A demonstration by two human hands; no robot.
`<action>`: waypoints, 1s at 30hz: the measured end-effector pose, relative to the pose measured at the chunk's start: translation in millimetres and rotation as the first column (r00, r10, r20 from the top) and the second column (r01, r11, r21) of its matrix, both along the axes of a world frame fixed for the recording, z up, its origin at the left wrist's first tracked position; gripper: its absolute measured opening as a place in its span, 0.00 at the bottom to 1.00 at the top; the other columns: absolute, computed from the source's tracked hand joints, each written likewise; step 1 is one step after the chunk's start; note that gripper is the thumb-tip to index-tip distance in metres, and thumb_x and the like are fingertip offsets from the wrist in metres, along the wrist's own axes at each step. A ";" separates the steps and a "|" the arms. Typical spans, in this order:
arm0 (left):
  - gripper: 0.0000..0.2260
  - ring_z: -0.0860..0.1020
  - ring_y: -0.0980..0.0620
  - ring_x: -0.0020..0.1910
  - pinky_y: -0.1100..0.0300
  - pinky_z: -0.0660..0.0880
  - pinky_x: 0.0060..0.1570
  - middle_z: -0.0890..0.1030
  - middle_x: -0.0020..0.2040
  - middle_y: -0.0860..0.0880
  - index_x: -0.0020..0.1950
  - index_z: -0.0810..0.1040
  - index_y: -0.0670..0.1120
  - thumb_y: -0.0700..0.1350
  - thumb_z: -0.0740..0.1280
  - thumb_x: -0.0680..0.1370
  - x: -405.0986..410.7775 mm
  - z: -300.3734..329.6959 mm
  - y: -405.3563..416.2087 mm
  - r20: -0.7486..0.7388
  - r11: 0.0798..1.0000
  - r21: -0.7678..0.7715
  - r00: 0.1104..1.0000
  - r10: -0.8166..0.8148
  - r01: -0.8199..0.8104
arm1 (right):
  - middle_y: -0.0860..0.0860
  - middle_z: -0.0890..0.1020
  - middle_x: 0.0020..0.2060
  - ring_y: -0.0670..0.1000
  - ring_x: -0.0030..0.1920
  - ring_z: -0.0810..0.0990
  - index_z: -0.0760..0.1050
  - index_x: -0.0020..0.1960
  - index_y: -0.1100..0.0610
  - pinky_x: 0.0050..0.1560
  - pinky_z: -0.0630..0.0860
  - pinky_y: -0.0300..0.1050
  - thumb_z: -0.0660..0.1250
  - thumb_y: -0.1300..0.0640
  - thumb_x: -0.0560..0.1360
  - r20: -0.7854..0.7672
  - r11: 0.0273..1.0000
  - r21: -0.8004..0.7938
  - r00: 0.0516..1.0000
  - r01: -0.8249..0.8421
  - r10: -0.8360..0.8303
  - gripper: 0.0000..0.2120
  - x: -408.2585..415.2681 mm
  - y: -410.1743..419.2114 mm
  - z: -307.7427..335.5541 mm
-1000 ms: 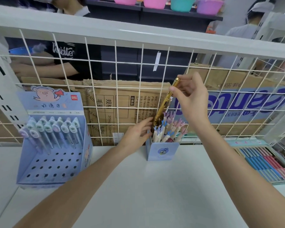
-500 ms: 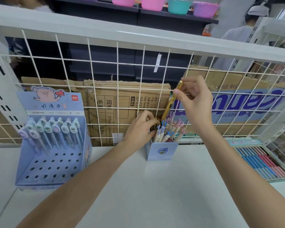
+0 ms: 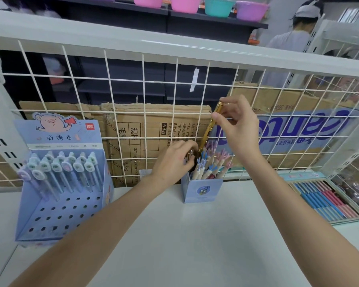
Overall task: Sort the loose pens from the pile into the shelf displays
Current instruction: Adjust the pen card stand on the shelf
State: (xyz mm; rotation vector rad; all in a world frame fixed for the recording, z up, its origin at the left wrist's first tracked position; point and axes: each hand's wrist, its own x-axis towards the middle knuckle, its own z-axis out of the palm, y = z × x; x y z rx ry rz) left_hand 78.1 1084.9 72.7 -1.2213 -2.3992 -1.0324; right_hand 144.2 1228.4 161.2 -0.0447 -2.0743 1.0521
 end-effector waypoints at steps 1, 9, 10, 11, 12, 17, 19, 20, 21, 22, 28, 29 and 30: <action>0.08 0.75 0.48 0.51 0.52 0.73 0.50 0.78 0.50 0.48 0.53 0.77 0.45 0.40 0.66 0.74 -1.0 -0.9 2.5 -0.054 1.000 -0.025 0.999 0.008 -0.010 | 0.43 0.78 0.39 0.40 0.42 0.78 0.72 0.55 0.54 0.45 0.75 0.30 0.70 0.60 0.73 -0.008 1.000 0.003 1.000 0.011 -0.011 0.12 0.0 0.9 0.0; 0.13 0.72 0.48 0.57 0.52 0.71 0.56 0.76 0.54 0.48 0.55 0.78 0.45 0.42 0.72 0.72 -6.0 -2.2 12.1 -0.080 0.998 -0.061 0.997 -0.018 0.013 | 0.46 0.78 0.39 0.46 0.44 0.80 0.72 0.54 0.53 0.46 0.75 0.33 0.70 0.60 0.73 -0.018 0.999 -0.022 0.999 0.036 -0.036 0.12 1.6 5.9 -1.7; 0.15 0.71 0.47 0.57 0.53 0.70 0.56 0.76 0.55 0.47 0.58 0.78 0.45 0.43 0.72 0.72 -7.1 -2.8 11.4 -0.083 0.998 -0.060 0.996 -0.025 0.020 | 0.45 0.78 0.39 0.46 0.44 0.80 0.72 0.55 0.53 0.46 0.76 0.34 0.70 0.61 0.73 -0.017 0.999 -0.020 0.999 0.035 -0.036 0.12 1.7 6.3 -2.4; 0.17 0.71 0.47 0.57 0.53 0.70 0.55 0.77 0.54 0.47 0.60 0.78 0.45 0.42 0.72 0.72 -7.7 -3.8 11.2 -0.095 0.997 -0.065 0.995 -0.034 0.028 | 0.44 0.78 0.39 0.47 0.44 0.80 0.72 0.55 0.53 0.46 0.76 0.35 0.70 0.61 0.73 -0.016 0.999 -0.014 0.999 0.038 -0.038 0.12 1.8 6.9 -3.2; 0.16 0.71 0.46 0.57 0.53 0.70 0.55 0.77 0.54 0.46 0.60 0.79 0.45 0.42 0.72 0.72 -7.5 -4.7 11.4 -0.108 0.997 -0.073 0.993 -0.041 0.034 | 0.44 0.78 0.39 0.46 0.44 0.80 0.73 0.55 0.54 0.47 0.76 0.35 0.70 0.61 0.73 -0.013 0.999 -0.008 0.999 0.044 -0.044 0.12 2.1 7.3 -3.9; 0.11 0.69 0.48 0.58 0.59 0.65 0.56 0.76 0.53 0.47 0.54 0.81 0.44 0.42 0.72 0.72 -7.4 -6.4 13.4 -0.010 0.999 -0.024 1.000 -0.023 0.022 | 0.44 0.78 0.39 0.45 0.44 0.80 0.73 0.56 0.56 0.46 0.76 0.34 0.70 0.60 0.73 -0.017 0.999 0.001 0.998 0.053 -0.053 0.13 2.6 7.1 -5.3; 0.09 0.69 0.48 0.57 0.60 0.64 0.56 0.76 0.53 0.47 0.51 0.80 0.43 0.41 0.72 0.72 -8.6 -6.5 13.3 0.020 0.999 -0.015 0.999 -0.037 0.037 | 0.42 0.78 0.39 0.42 0.43 0.79 0.73 0.57 0.56 0.46 0.76 0.31 0.70 0.59 0.73 -0.001 0.999 0.013 0.999 0.052 -0.052 0.13 1.6 6.3 -5.8; 0.08 0.70 0.48 0.57 0.60 0.64 0.55 0.76 0.53 0.47 0.50 0.79 0.43 0.41 0.72 0.72 -8.6 -6.7 13.0 0.030 0.999 -0.012 0.999 -0.041 0.042 | 0.42 0.77 0.40 0.41 0.44 0.79 0.73 0.57 0.56 0.46 0.75 0.30 0.70 0.59 0.73 0.009 0.999 0.017 0.999 0.051 -0.052 0.14 1.0 5.7 -6.2; 0.08 0.70 0.48 0.56 0.61 0.64 0.55 0.77 0.52 0.47 0.50 0.78 0.43 0.41 0.72 0.72 -8.5 -6.9 13.0 0.038 0.999 0.001 0.998 -0.041 0.041 | 0.42 0.77 0.40 0.41 0.44 0.79 0.73 0.57 0.56 0.45 0.75 0.30 0.70 0.59 0.73 0.018 0.999 0.015 0.999 0.049 -0.049 0.14 0.2 5.2 -6.7; 0.07 0.71 0.48 0.55 0.63 0.64 0.54 0.77 0.52 0.47 0.49 0.78 0.43 0.41 0.71 0.73 -8.3 -7.2 12.4 0.045 0.999 0.029 0.998 -0.033 0.031 | 0.42 0.78 0.40 0.41 0.44 0.79 0.73 0.57 0.56 0.45 0.75 0.29 0.70 0.60 0.73 0.028 0.999 0.011 0.999 0.045 -0.045 0.14 -0.5 4.8 -7.4; 0.08 0.73 0.50 0.55 0.66 0.64 0.57 0.76 0.52 0.48 0.47 0.79 0.42 0.41 0.73 0.70 -4.2 -8.6 5.2 0.035 0.989 0.150 0.999 0.013 -0.018 | 0.46 0.79 0.41 0.39 0.43 0.78 0.71 0.55 0.53 0.42 0.74 0.26 0.70 0.59 0.73 0.203 0.999 0.034 0.979 -0.021 0.014 0.13 -4.7 -0.2 -18.4; 0.08 0.72 0.50 0.56 0.64 0.64 0.57 0.76 0.52 0.48 0.47 0.79 0.42 0.41 0.73 0.70 -3.3 -8.4 4.9 0.033 0.989 0.145 0.999 0.017 -0.022 | 0.47 0.79 0.43 0.39 0.43 0.78 0.71 0.54 0.52 0.41 0.74 0.26 0.70 0.59 0.73 0.252 0.998 0.052 0.967 -0.037 0.023 0.13 -5.4 -0.1 -20.3; 0.08 0.72 0.51 0.56 0.64 0.65 0.57 0.75 0.53 0.48 0.47 0.79 0.42 0.42 0.73 0.70 -3.0 -8.6 4.6 0.032 0.990 0.141 0.999 0.021 -0.025 | 0.48 0.79 0.45 0.39 0.44 0.78 0.71 0.54 0.52 0.40 0.74 0.26 0.69 0.59 0.73 0.286 0.997 0.065 0.958 -0.047 0.026 0.12 -5.7 0.4 -21.3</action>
